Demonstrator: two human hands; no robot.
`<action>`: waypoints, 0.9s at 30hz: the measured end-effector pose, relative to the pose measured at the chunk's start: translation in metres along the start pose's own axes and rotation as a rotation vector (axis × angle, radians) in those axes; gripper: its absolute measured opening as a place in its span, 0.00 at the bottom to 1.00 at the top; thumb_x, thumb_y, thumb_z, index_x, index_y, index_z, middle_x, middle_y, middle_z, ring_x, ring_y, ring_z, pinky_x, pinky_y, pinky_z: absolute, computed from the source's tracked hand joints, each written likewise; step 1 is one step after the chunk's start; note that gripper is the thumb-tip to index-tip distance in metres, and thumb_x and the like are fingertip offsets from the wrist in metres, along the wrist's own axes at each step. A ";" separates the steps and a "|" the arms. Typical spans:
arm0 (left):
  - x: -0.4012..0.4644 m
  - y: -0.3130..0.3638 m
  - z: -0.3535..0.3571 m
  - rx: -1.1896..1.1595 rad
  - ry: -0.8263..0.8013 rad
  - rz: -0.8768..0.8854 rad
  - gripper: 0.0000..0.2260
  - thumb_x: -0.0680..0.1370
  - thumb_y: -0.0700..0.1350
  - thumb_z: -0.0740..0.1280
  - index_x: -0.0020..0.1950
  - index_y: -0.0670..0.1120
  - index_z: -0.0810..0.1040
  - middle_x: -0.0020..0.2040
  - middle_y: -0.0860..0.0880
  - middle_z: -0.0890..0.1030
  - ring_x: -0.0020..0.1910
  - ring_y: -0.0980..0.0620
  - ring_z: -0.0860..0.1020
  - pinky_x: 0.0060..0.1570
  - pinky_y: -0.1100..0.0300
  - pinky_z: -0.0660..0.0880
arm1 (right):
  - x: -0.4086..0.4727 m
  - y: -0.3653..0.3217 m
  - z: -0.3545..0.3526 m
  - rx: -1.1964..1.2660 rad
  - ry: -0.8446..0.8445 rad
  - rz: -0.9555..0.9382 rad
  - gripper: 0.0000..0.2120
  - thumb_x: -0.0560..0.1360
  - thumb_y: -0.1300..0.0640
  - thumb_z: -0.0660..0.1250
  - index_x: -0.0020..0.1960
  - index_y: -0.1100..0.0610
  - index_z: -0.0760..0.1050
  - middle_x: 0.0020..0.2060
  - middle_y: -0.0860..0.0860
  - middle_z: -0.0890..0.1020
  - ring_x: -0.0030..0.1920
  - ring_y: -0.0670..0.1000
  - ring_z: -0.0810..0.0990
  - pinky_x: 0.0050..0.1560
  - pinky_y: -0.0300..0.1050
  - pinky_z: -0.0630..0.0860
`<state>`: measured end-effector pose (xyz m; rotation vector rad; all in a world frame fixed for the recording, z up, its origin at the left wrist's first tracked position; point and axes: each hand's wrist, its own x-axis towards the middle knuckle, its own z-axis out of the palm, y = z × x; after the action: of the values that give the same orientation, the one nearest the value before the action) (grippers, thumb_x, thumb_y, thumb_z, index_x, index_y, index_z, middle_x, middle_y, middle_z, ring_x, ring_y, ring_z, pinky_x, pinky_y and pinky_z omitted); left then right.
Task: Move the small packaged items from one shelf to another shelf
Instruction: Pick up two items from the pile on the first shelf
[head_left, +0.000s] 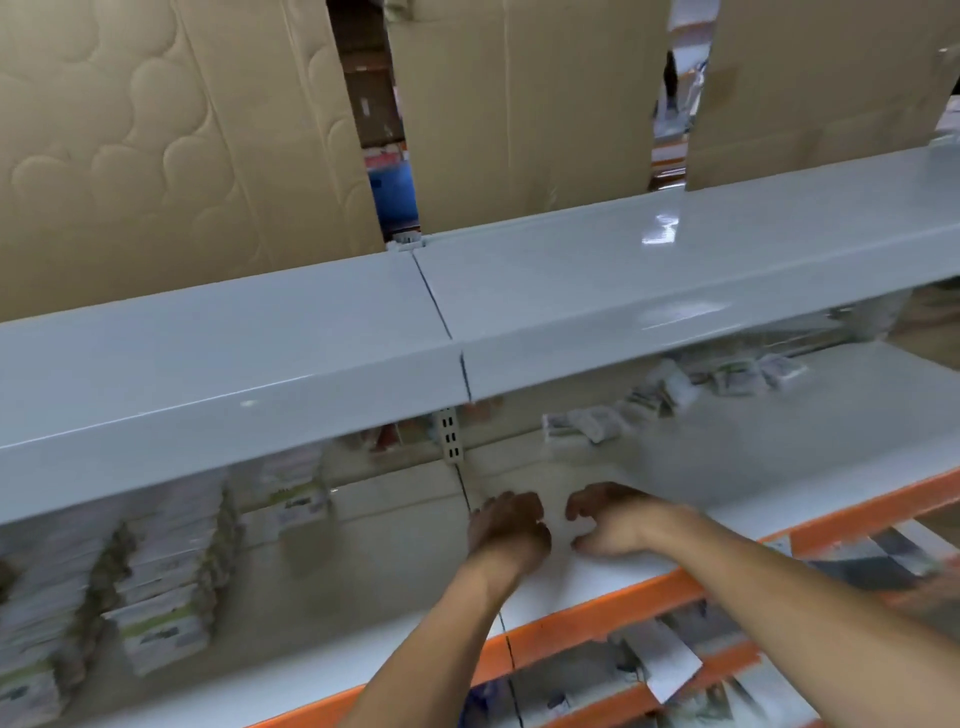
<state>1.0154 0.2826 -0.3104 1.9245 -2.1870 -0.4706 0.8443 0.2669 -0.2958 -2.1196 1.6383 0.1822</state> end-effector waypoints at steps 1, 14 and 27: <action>0.002 0.013 0.005 0.020 -0.002 -0.001 0.10 0.77 0.48 0.61 0.57 0.56 0.76 0.60 0.51 0.78 0.62 0.49 0.74 0.62 0.56 0.69 | -0.006 0.014 -0.003 -0.019 0.009 -0.001 0.25 0.75 0.42 0.66 0.70 0.47 0.69 0.69 0.49 0.72 0.66 0.52 0.73 0.59 0.40 0.70; 0.031 0.165 0.056 0.126 -0.043 0.034 0.15 0.77 0.48 0.61 0.63 0.50 0.76 0.62 0.47 0.77 0.64 0.45 0.74 0.63 0.56 0.71 | -0.071 0.179 -0.036 0.006 0.058 0.013 0.25 0.77 0.45 0.66 0.71 0.53 0.70 0.67 0.54 0.72 0.65 0.55 0.73 0.64 0.46 0.71; 0.099 0.242 0.088 -0.008 -0.083 0.058 0.15 0.78 0.50 0.62 0.64 0.54 0.73 0.62 0.52 0.76 0.64 0.50 0.74 0.63 0.55 0.71 | -0.066 0.283 -0.041 0.188 0.173 0.147 0.21 0.76 0.47 0.66 0.67 0.52 0.73 0.62 0.53 0.75 0.63 0.54 0.74 0.62 0.46 0.72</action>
<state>0.7467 0.2206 -0.3121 1.8632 -2.2815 -0.5582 0.5510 0.2535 -0.3109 -1.9203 1.8335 -0.1095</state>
